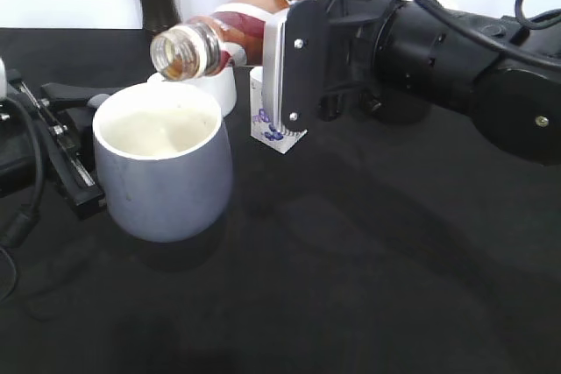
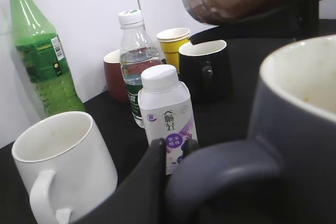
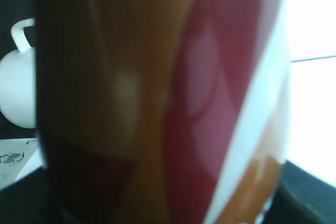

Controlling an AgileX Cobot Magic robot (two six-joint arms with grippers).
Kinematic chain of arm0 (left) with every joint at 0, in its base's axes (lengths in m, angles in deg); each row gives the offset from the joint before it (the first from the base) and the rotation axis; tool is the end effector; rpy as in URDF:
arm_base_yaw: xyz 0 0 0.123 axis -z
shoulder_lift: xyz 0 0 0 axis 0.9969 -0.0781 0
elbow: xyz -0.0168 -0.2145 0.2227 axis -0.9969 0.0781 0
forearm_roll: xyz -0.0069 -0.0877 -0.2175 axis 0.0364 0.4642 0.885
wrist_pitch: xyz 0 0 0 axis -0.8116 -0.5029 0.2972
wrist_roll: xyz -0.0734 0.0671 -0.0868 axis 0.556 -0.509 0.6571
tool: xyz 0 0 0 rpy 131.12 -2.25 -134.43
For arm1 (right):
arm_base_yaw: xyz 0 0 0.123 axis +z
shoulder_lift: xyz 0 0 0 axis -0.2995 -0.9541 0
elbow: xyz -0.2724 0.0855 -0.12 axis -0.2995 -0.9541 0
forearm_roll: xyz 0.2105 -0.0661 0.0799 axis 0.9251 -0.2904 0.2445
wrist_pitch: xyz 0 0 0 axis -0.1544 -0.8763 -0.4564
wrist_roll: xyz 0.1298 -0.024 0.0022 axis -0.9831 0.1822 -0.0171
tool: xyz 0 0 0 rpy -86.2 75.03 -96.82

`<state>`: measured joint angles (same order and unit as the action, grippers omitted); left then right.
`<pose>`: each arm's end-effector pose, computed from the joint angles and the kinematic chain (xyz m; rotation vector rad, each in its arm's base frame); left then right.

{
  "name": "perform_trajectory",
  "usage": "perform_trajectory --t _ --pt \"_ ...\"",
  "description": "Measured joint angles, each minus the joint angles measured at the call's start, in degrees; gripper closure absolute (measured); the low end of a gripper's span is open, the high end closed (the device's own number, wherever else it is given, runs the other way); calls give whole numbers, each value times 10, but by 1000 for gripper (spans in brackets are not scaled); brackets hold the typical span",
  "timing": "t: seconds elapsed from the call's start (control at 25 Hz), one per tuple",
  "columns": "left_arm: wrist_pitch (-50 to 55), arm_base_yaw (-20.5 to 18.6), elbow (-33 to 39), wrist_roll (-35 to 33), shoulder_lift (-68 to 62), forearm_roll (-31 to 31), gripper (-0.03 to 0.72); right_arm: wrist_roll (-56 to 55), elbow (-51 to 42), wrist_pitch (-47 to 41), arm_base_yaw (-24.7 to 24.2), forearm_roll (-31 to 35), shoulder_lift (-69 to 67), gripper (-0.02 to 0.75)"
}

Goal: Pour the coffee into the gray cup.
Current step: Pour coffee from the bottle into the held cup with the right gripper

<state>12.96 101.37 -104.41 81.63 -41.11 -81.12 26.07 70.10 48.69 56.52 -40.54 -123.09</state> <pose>0.2198 -0.1373 0.2426 0.8487 1.4684 -0.5026 0.2868 0.2534 0.2867 -1.4877 0.7924 -0.4195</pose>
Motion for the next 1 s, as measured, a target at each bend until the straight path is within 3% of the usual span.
perform_trajectory --t 1.0 --pt "-6 0 0 0 0 -21 624 45 0 1 0 5 0 209"
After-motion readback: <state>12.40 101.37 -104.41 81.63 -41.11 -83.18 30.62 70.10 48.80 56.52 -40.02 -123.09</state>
